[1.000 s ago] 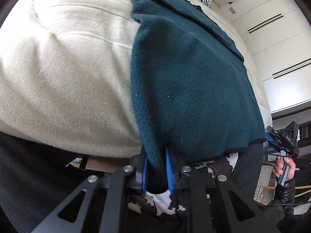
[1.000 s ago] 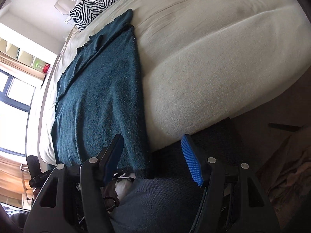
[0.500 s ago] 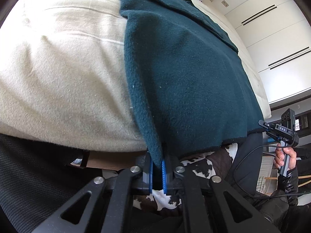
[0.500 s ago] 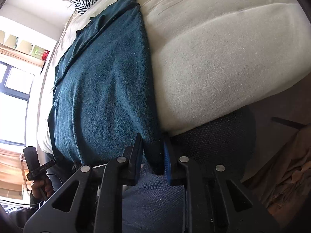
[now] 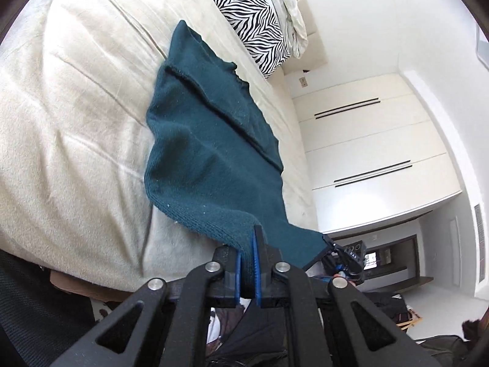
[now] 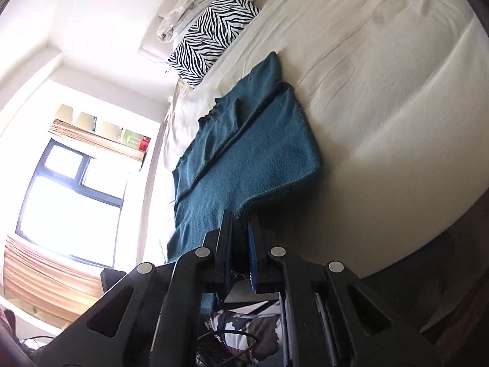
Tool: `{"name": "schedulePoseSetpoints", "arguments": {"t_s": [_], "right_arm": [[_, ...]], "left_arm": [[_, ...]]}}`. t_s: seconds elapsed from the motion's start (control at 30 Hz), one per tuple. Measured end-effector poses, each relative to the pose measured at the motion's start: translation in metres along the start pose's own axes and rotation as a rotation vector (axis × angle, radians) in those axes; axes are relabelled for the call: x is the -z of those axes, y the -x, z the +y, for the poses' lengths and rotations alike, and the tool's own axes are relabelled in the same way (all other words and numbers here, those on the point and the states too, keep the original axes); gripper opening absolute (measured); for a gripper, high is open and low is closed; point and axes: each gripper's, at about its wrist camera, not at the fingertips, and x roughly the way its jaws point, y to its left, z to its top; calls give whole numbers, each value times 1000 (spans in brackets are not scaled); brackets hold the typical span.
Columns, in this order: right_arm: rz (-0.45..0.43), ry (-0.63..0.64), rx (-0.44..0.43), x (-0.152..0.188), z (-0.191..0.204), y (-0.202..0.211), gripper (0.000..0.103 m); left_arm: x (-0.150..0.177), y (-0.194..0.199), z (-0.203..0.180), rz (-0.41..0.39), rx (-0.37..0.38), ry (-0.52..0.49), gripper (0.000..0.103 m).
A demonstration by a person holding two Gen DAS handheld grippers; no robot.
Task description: Fold small clothes
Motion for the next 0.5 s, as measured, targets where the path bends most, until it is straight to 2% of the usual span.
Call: {"name": "schedulePoseSetpoints", "arguments": {"t_s": [0.1,0.37,0.5], "right_arm": [[-49,-23,-47,-17,5,-2,8],[-88,-20,-65,-58,20,-39,8],[-114,-53,-75,-86,16,-62,8]], "left_arm": [[-10,5,6,-44,89,85,7],[-42,-8,7,-124,226,234,8],[-72,-16,10,-162,245,291,8]]}}
